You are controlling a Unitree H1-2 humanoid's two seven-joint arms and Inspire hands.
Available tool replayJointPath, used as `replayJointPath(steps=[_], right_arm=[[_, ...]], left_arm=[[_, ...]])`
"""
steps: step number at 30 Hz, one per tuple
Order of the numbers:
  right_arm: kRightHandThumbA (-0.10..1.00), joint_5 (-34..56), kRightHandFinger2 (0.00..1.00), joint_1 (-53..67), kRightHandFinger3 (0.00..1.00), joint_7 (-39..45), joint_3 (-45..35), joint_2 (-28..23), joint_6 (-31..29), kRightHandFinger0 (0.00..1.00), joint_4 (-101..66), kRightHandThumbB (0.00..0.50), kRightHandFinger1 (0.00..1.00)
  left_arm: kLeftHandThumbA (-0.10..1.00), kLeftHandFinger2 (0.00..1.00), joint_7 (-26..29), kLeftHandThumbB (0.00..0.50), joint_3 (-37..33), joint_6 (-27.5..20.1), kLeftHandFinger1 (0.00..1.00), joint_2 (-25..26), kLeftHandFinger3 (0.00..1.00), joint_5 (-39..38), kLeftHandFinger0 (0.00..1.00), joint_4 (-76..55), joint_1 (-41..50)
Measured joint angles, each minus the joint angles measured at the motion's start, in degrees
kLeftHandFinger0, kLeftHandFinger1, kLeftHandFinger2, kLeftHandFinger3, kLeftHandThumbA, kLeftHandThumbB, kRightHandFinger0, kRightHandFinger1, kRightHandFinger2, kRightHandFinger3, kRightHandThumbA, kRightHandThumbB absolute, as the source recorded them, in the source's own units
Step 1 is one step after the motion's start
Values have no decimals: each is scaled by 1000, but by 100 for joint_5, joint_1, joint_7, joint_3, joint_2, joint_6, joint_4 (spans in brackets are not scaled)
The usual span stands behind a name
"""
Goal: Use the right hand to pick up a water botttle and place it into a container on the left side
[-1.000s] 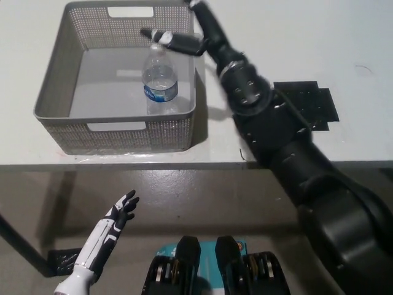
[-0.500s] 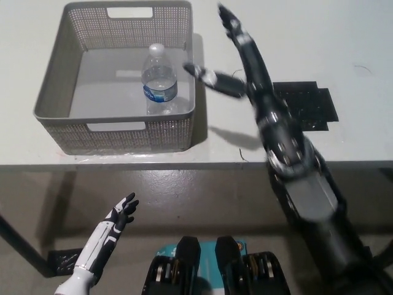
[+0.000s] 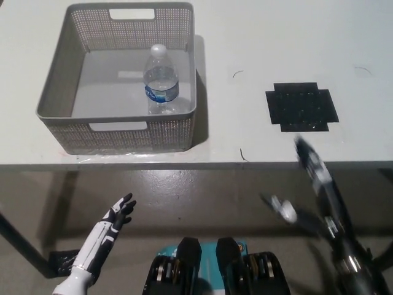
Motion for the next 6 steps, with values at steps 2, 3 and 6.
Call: replayJointPath(steps=[2, 3, 6], right_arm=[[1000, 109, 1000, 204, 1000, 60, -52, -48, -55, 1000, 85, 377, 1000], [1000, 150, 1000, 261, 1000, 83, -80, -50, -86, 1000, 146, 383, 1000], [1000, 232, 1000, 302, 1000, 130, -125, -40, -137, 1000, 267, 365, 1000]], left_arm=[[1000, 1000, 0, 135, 12, -1, 1000, 3, 1000, -1, 1000, 0, 0], [1000, 1000, 0, 136, 12, -1, 1000, -1, 1000, -2, 1000, 0, -4], [1000, 1000, 0, 135, 14, -1, 1000, -3, 1000, -4, 1000, 0, -7]])
